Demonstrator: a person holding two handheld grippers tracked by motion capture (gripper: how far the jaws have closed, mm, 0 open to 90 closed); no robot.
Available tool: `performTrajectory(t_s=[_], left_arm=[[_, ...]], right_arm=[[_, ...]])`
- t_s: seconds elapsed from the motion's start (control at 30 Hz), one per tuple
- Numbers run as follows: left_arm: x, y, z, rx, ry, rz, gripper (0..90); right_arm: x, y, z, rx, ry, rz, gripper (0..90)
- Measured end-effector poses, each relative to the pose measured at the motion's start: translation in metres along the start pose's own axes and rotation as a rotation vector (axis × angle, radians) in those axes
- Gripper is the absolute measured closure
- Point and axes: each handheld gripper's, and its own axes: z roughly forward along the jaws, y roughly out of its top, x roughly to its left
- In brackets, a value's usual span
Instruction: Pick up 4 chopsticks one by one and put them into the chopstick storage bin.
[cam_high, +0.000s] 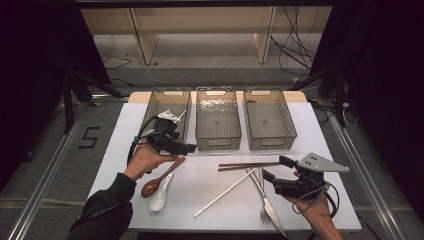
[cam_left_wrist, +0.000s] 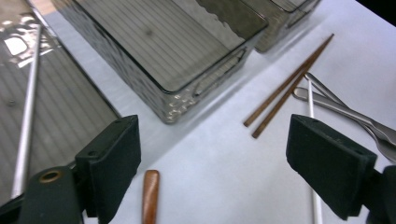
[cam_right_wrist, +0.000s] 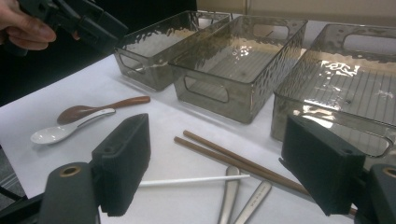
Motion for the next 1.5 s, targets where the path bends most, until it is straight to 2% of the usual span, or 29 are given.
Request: performTrajectory(t_s=[0.3, 0.73, 0.83, 0.93, 1.33, 1.5], left_arm=[[-0.023, -0.01, 0.017, 0.084, -0.016, 0.061, 16.1], [-0.052, -0.024, 0.036, 0.168, -0.023, 0.113, 16.1], [-0.057, -0.027, 0.04, 0.185, -0.024, 0.131, 16.1], [-0.06, -0.029, 0.043, 0.192, -0.025, 0.129, 16.1], [-0.074, -0.037, 0.056, 0.26, -0.029, 0.174, 16.2], [-0.079, -0.039, 0.06, 0.27, -0.04, 0.185, 16.6]], right_arm=[[0.0, 0.0, 0.0, 0.0, -0.001, 0.0, 24.7], [0.0, 0.0, 0.0, -0.001, -0.001, -0.001, 24.7], [0.0, 0.0, 0.0, -0.001, -0.001, -0.001, 24.7], [0.0, 0.0, 0.0, -0.001, 0.0, -0.001, 24.7], [-0.001, 0.0, -0.001, -0.003, -0.001, -0.002, 24.7], [-0.001, 0.0, -0.001, -0.005, -0.001, 0.001, 24.8]])
